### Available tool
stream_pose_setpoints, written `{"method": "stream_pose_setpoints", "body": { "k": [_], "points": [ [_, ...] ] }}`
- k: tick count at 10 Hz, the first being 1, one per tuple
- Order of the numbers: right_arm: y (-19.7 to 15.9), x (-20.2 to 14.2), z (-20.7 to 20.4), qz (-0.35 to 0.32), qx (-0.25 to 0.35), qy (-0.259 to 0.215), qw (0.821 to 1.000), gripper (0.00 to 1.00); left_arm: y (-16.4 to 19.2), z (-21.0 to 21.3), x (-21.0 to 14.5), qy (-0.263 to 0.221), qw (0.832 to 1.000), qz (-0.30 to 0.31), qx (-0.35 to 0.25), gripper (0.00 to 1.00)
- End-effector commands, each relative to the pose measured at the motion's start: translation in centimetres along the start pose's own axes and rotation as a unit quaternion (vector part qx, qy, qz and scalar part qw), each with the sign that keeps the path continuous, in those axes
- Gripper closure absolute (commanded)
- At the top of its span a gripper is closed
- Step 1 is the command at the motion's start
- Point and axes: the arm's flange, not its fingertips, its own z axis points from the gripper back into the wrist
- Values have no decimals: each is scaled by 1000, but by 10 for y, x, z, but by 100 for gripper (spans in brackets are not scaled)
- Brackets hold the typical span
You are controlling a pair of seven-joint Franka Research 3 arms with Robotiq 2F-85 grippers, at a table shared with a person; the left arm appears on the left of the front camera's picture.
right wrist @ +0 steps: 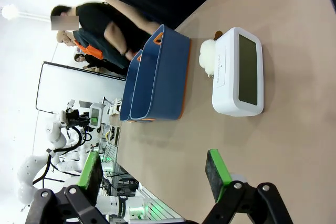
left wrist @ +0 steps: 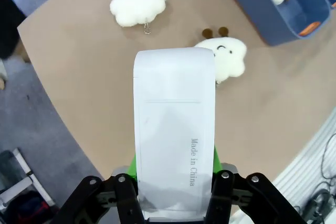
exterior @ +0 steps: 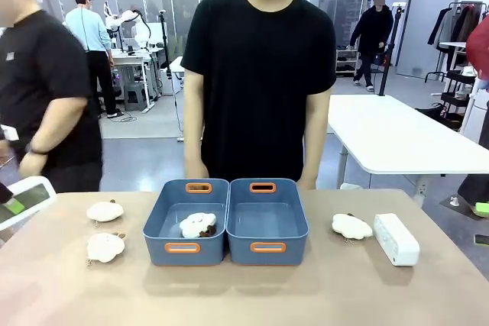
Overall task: Sort the digital clocks into the basket.
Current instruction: Pick up the Digital clock from the table and place it into the empty Plastic storage basket.
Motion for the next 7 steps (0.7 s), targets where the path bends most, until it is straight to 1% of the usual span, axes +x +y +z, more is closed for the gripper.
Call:
{"method": "stream_pose_setpoints", "body": {
  "k": [1,2,3,4,5,6,7],
  "points": [
    [1,0,0,4,2,0,1000,0,-7,-1,3,-13,1000,19,-18,100],
    [1,0,0,4,2,0,1000,0,-21,8,2,-28,998,36,-49,100],
    [1,0,0,4,2,0,1000,0,-50,23,3,-49,990,72,-109,100],
    [1,0,0,4,2,0,1000,0,-74,33,2,-49,992,58,-103,100],
    [1,0,0,4,2,0,1000,0,-89,36,0,-41,990,69,-115,100],
    [1,0,0,4,2,0,1000,0,-98,40,-8,-33,993,56,-94,100],
    [1,0,0,4,2,0,1000,0,-98,51,-20,-33,994,57,-92,100]
  ]
}}
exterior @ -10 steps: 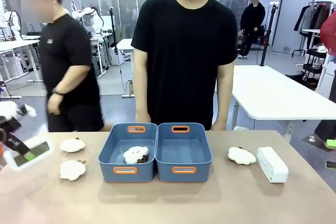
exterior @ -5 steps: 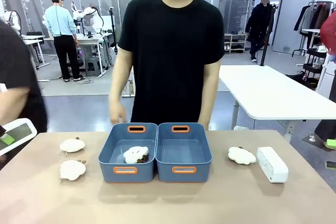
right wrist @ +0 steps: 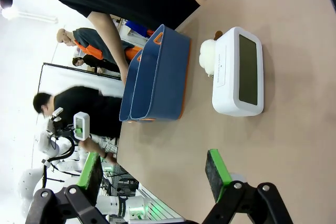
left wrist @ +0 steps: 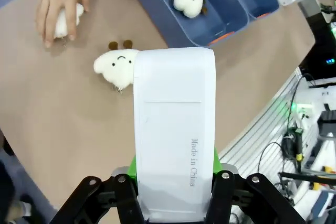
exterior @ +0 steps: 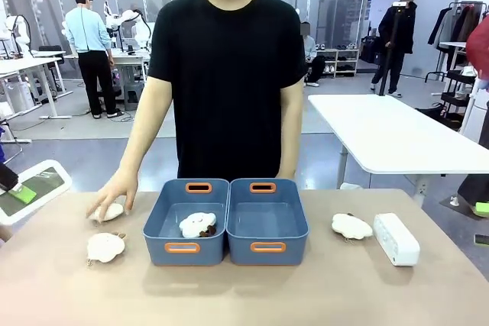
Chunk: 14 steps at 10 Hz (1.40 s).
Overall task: Sort the digital clocks into the basket.
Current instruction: Pick up the Digital clock from the table and place it into the empty Plastic storage basket.
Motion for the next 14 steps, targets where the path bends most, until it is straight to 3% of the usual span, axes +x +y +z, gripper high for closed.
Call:
{"method": "stream_pose_setpoints", "body": {
  "k": [1,3,5,9,14],
  "points": [
    [1,0,0,4,2,0,1000,0,-1,36,-33,20,999,-28,-1,100],
    [1,0,0,4,2,0,1000,0,46,126,-79,-97,989,-40,-100,100],
    [1,0,0,4,2,0,1000,0,79,154,-115,-164,979,-13,-124,100],
    [1,0,0,4,2,0,1000,0,86,163,-144,-188,974,8,-124,100],
    [1,0,0,4,2,0,1000,0,79,148,-134,-176,973,-6,-148,100]
  ]
}}
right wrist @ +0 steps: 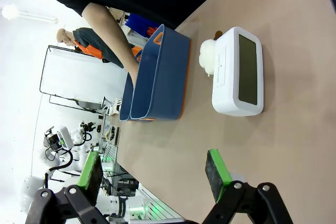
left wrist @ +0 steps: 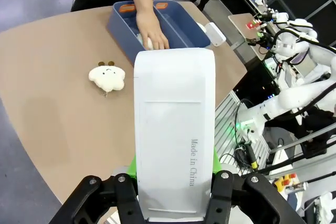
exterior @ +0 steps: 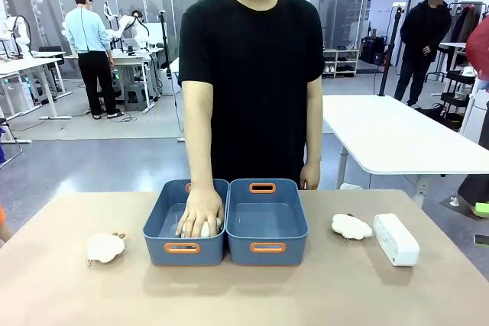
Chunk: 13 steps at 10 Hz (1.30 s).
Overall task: Sort the digital clocks into the basket.
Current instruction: Pick up the Digital clock from the table and place it into the empty Plastic storage basket.
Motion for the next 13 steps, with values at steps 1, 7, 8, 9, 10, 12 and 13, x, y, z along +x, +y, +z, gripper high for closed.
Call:
{"method": "stream_pose_setpoints", "body": {
  "k": [1,7,8,9,10,12,13],
  "points": [
    [0,0,0,4,3,0,1000,0,-2,-4,3,-2,1000,-13,-11,100],
    [0,0,0,4,3,0,1000,0,-21,-37,18,40,999,-32,-5,100],
    [0,0,0,4,3,0,1000,0,-27,-54,21,51,998,-33,-4,100],
    [0,0,0,4,3,0,1000,0,-37,-67,23,70,997,-44,-1,100],
    [0,0,0,4,3,0,1000,0,-46,-77,23,74,996,-44,-4,100],
    [0,0,0,4,3,0,1000,0,-73,-118,41,37,999,-39,1,100],
    [0,0,0,4,3,0,1000,0,-113,-165,51,29,999,-16,-14,100]
  ]
}}
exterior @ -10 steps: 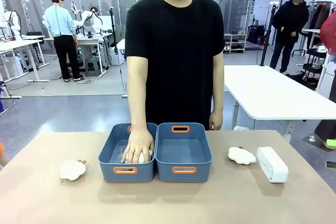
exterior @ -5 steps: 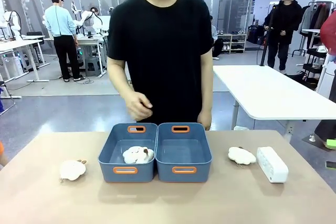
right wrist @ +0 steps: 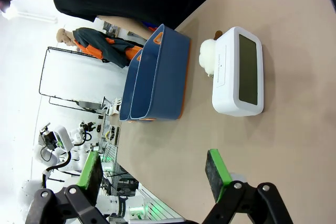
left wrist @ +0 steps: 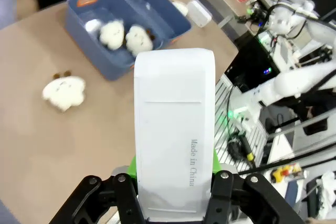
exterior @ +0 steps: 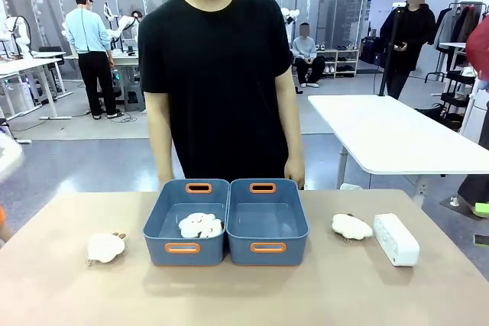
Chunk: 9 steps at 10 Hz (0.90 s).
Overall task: Sort the digital clocks into the basket.
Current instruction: Pick up the Digital clock from the table and place it into the empty Plastic storage basket.
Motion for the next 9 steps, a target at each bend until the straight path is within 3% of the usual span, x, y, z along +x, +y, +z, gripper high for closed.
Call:
{"method": "stream_pose_setpoints", "body": {
  "k": [1,4,5,7,9],
  "points": [
    [0,0,1,4,3,-1,1000,0,-64,-88,39,-18,1000,-3,7,100],
    [0,0,1,4,3,-1,1000,0,-105,-202,101,36,999,-15,24,100],
    [0,0,1,4,3,-1,1000,0,-115,-239,112,35,998,-49,34,100],
    [0,0,1,4,3,-1,1000,0,-127,-314,123,39,996,-74,24,100],
    [0,0,1,4,3,-1,1000,0,-131,-379,111,12,993,-111,31,100]
  ]
}}
